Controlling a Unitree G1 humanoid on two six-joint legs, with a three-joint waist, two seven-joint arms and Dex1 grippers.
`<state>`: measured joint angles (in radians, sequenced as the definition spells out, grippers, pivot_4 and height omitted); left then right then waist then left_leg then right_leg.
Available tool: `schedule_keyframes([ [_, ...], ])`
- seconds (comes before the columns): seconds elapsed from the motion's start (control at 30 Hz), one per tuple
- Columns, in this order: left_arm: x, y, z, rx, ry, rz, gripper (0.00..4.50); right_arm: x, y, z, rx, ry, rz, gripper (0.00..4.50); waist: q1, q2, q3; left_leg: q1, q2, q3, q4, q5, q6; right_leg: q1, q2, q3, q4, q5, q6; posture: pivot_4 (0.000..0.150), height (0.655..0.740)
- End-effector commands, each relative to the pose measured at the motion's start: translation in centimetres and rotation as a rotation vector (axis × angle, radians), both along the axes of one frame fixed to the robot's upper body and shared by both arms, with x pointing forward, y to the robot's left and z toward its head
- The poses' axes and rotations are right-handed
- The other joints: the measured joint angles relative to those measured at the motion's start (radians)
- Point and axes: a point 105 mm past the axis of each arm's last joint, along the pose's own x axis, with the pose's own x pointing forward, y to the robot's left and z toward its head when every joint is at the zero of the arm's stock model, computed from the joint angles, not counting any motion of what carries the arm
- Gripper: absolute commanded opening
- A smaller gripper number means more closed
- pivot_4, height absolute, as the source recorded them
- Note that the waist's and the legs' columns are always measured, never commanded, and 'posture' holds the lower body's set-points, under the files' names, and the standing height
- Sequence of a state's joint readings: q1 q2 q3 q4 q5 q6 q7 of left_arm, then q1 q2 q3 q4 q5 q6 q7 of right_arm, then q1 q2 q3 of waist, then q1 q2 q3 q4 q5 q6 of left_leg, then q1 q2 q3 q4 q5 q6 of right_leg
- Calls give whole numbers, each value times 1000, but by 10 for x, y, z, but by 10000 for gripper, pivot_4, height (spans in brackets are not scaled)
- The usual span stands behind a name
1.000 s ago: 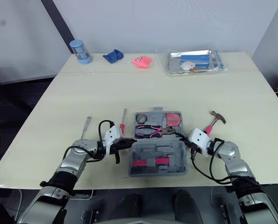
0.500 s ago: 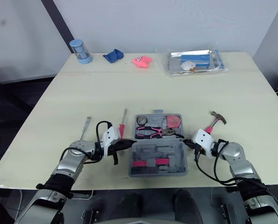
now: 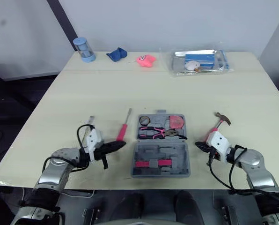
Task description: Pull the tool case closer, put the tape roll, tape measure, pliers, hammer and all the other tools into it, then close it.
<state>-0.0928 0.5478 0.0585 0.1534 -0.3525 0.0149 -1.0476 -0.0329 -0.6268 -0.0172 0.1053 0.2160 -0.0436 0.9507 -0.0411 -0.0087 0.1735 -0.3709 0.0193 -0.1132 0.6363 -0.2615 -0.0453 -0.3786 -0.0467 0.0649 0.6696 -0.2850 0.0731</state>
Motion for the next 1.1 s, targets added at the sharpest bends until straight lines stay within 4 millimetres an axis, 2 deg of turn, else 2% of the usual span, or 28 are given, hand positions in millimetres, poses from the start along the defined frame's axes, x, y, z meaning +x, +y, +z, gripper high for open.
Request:
schedule_keyframes([
  [0.03,-7,19,22,-90,-51,91,695,-6,-20,24,56,-67,-71,170,0,0,0,0,0,0,0,0,0,0,0,0,0,0,0,1500,7400],
  [0.17,-25,47,23,-126,-32,206,695,-25,-44,31,105,-68,-167,170,0,0,1,-1,0,0,-1,0,0,0,0,-1,-2,0,0,1500,7400],
  [0.2,-30,53,22,-128,-27,234,5728,-29,-50,31,111,-67,-189,0,0,0,1,-1,0,0,-1,0,0,0,0,-1,-3,0,0,1500,7400],
  [0.23,-36,60,20,-124,-17,264,8853,-35,-57,31,113,-66,-215,0,0,0,1,-1,0,0,-1,0,0,0,0,-1,-3,0,0,1500,7400],
  [0.4,-71,106,6,-96,27,485,33841,-68,-107,21,157,-40,-440,0,0,-1,1,-2,0,0,-2,0,0,1,0,-1,-7,0,0,1500,7400],
  [0.47,-81,118,5,-106,32,556,43930,-80,-121,16,170,-28,-507,5325,2,-2,2,-2,0,1,-2,0,0,1,0,-1,-7,0,0,1500,7400],
  [0.53,-88,126,3,-108,40,602,45000,-88,-130,13,183,-21,-551,11908,2,-2,2,-2,0,0,-2,0,0,1,0,-1,-7,0,0,1500,7400],
  [0.57,-92,129,1,-101,45,621,45000,-92,-134,11,192,-19,-572,17920,2,-2,2,-2,0,1,-2,0,0,1,0,0,-7,-1,0,1500,7400],
  [0.6,-95,134,-1,-99,50,649,45000,-95,-139,10,200,-18,-598,21024,1,-2,2,-2,0,1,-2,0,0,1,0,0,-7,-2,-1,1500,7400],
  [0.77,-108,149,-5,-91,61,726,45000,-111,-160,4,228,-17,-702,44609,0,-2,2,-1,0,2,-2,0,0,1,0,1,-7,-3,-3,1500,7400],
  [0.9,-110,151,-7,-84,66,735,45000,-120,-168,-2,221,-8,-733,44609,0,-2,2,-1,0,3,-2,0,0,1,0,1,-7,-3,-3,1500,7400],
  [1.1,-99,143,-5,-87,56,707,45000,-121,-169,-3,213,-19,-727,44609,0,-2,2,-1,0,3,-2,0,0,1,0,1,-7,-2,-3,1500,7400],
])
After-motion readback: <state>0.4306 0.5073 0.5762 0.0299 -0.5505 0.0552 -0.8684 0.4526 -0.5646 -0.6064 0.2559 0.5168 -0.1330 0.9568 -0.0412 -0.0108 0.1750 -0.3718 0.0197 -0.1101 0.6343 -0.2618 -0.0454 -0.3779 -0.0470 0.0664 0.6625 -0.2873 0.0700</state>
